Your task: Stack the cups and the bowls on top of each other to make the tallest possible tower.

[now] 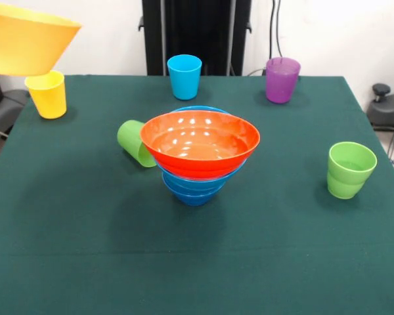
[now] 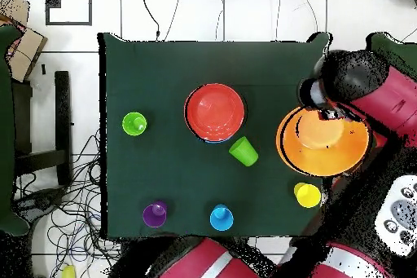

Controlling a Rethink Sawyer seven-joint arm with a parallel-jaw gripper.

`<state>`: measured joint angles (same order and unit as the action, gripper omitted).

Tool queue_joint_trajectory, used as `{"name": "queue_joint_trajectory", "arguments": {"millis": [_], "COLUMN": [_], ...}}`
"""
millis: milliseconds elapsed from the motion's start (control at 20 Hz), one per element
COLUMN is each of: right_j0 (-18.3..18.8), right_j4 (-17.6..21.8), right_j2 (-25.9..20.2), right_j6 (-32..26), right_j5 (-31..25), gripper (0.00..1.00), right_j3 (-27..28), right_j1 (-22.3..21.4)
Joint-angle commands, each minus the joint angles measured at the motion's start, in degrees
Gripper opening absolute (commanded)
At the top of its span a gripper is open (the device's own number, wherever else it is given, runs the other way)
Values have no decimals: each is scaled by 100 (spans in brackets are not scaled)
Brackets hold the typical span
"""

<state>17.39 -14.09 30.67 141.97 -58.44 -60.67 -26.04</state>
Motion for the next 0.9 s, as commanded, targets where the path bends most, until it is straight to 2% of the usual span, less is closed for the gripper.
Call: {"name": "queue_joint_trajectory", "arguments": {"millis": [50, 250, 900], "right_j0": [460, 454, 531], "right_j4": [602, 691, 827], "right_j2": [-1197, -1283, -1523], "right_j6": [-2519, -2381, -2086], "right_j5": [-545, -667, -649], "gripper": [0, 0, 0], "right_j3": [-195, -15, 37], "right_j1": [-512, -441, -436]}}
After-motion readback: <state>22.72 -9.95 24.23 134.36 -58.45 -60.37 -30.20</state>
